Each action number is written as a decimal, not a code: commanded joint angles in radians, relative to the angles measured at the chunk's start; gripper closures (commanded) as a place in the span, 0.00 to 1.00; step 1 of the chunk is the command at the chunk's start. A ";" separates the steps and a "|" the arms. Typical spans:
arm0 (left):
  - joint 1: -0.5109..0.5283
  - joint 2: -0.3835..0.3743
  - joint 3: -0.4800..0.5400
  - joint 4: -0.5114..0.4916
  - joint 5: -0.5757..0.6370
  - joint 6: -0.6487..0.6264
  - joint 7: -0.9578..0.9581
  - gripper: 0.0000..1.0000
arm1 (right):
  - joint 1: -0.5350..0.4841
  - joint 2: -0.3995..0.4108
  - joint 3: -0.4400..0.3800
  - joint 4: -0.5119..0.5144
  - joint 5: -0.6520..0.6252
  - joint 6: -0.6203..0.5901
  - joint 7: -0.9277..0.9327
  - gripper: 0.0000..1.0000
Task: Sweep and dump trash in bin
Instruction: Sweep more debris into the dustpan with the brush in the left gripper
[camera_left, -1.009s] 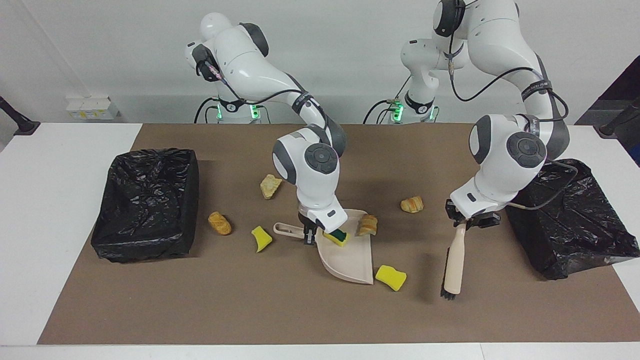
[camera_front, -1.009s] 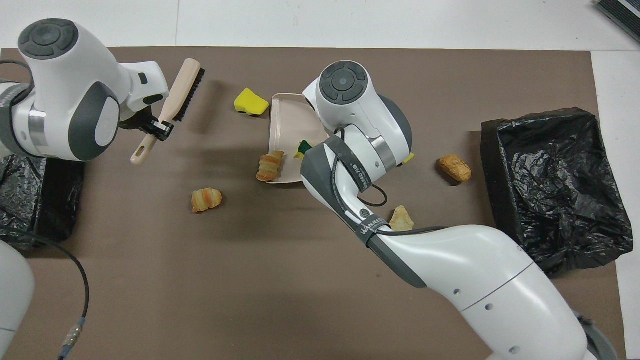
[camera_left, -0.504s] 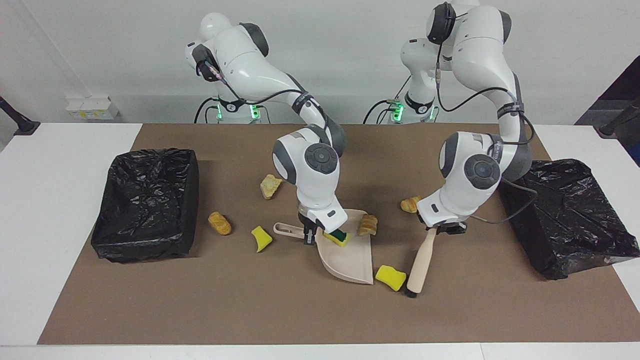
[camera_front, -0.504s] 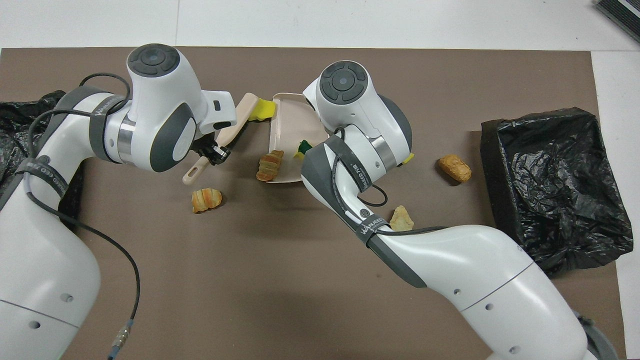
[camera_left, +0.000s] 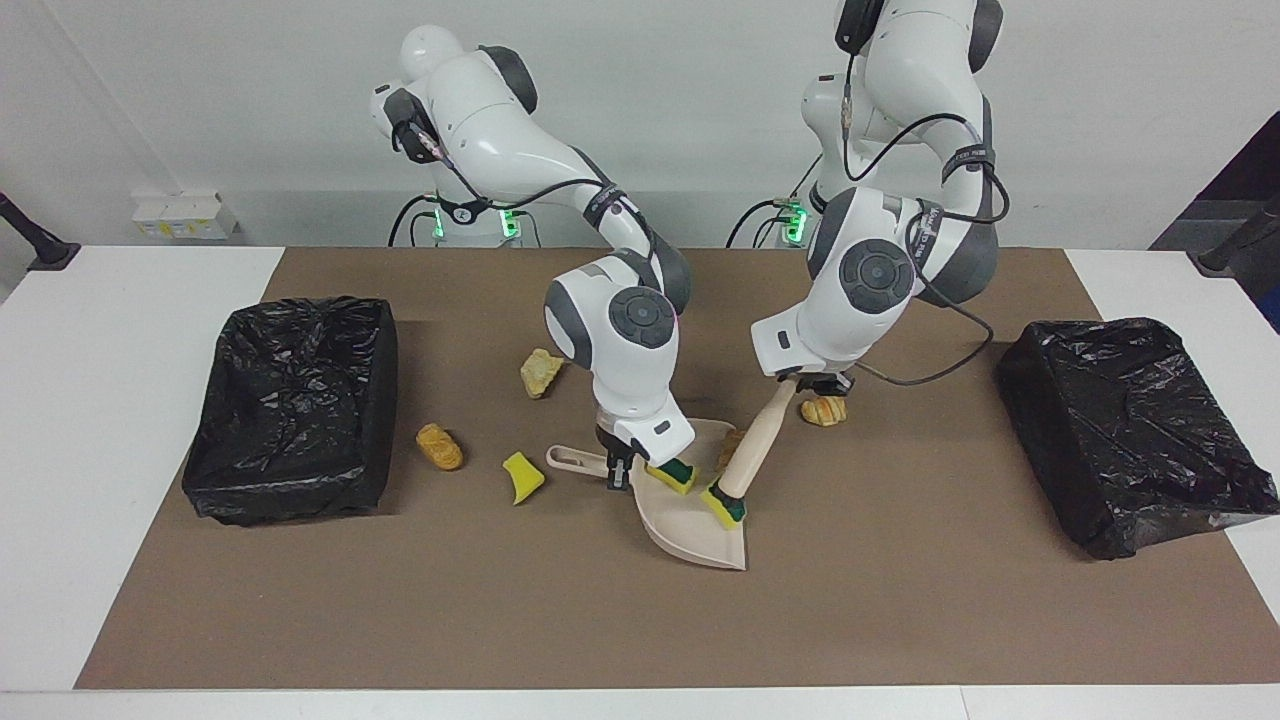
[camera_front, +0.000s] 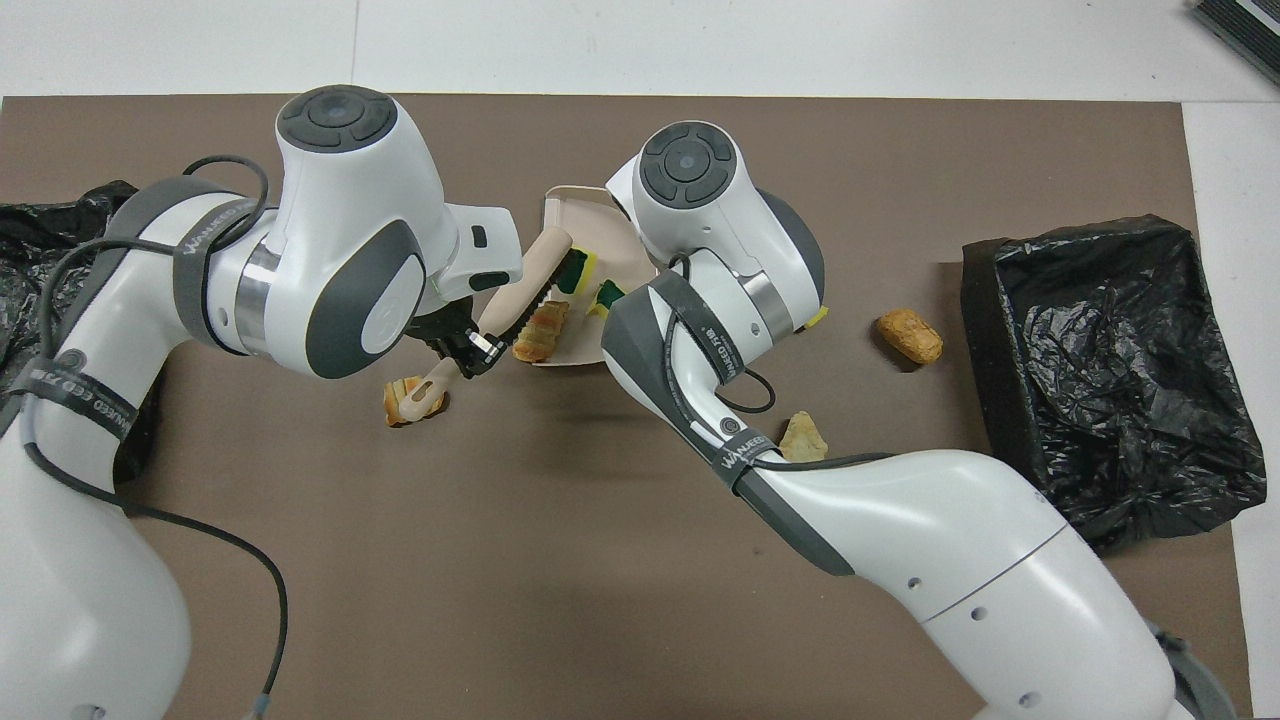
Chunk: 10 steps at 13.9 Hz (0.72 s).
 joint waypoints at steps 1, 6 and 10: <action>-0.043 -0.048 0.009 -0.025 -0.015 -0.008 -0.089 1.00 | -0.004 0.002 0.010 0.000 0.007 0.009 0.018 1.00; -0.026 -0.128 0.017 -0.081 -0.015 -0.036 -0.207 1.00 | -0.005 -0.001 0.010 0.000 0.007 0.009 0.014 1.00; -0.009 -0.241 0.025 -0.282 -0.002 -0.022 -0.428 1.00 | -0.005 -0.001 0.010 0.000 0.007 0.009 0.014 1.00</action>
